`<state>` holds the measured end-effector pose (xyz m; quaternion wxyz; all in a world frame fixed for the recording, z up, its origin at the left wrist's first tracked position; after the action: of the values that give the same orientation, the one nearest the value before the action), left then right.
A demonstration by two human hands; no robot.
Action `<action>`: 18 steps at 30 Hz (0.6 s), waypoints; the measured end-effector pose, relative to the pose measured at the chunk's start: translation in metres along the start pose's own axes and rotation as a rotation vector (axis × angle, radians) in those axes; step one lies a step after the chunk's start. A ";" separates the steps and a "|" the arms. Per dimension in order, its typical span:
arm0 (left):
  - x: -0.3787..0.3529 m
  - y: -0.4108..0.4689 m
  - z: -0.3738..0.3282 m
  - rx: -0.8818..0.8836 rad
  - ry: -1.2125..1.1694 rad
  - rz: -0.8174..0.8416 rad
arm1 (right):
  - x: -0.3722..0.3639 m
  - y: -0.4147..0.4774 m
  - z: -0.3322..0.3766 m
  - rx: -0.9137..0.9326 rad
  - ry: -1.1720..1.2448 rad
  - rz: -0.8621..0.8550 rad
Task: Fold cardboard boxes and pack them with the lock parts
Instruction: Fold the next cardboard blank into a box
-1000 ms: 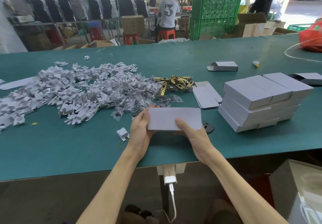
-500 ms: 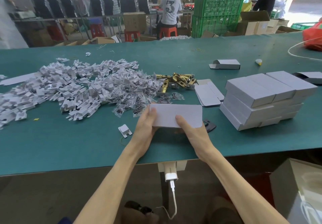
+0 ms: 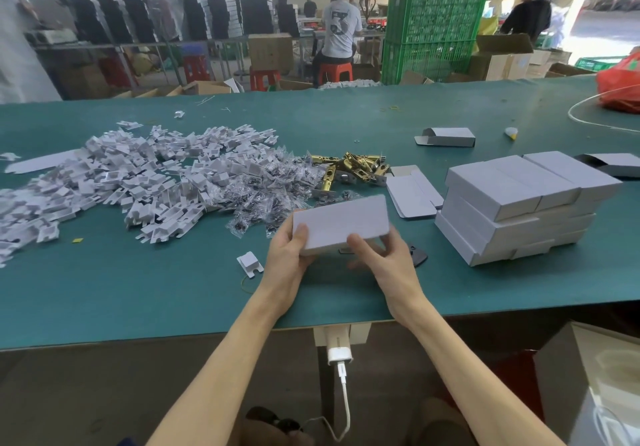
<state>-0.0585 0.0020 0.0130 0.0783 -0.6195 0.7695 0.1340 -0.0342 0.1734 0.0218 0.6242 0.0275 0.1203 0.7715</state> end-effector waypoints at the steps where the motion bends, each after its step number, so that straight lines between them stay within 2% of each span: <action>1: 0.002 0.000 0.000 -0.006 -0.026 -0.032 | 0.002 0.000 0.002 0.029 0.035 -0.001; 4: 0.005 0.000 0.000 0.016 -0.096 -0.064 | 0.000 0.000 0.005 0.055 -0.005 0.081; 7: 0.000 -0.002 0.000 0.057 -0.047 -0.027 | -0.008 0.001 0.004 0.071 -0.073 0.176; 13: -0.010 -0.003 0.004 0.065 0.117 0.129 | -0.010 0.003 0.003 0.049 -0.161 0.228; 18: -0.011 -0.004 0.004 0.001 0.183 0.138 | -0.008 0.003 -0.001 0.008 -0.198 0.157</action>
<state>-0.0519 0.0122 0.0122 -0.0013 -0.5748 0.8142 0.0816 -0.0355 0.1649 0.0220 0.5705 0.1152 0.0588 0.8111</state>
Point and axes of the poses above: each hand's wrist, its own y-axis towards the middle knuckle, its own x-axis out of the back of the hand, z = x × y, the point moved 5 cm from there along y, towards the middle knuckle, and after that the axes turned 13 degrees about z, right-handed, at the moved point
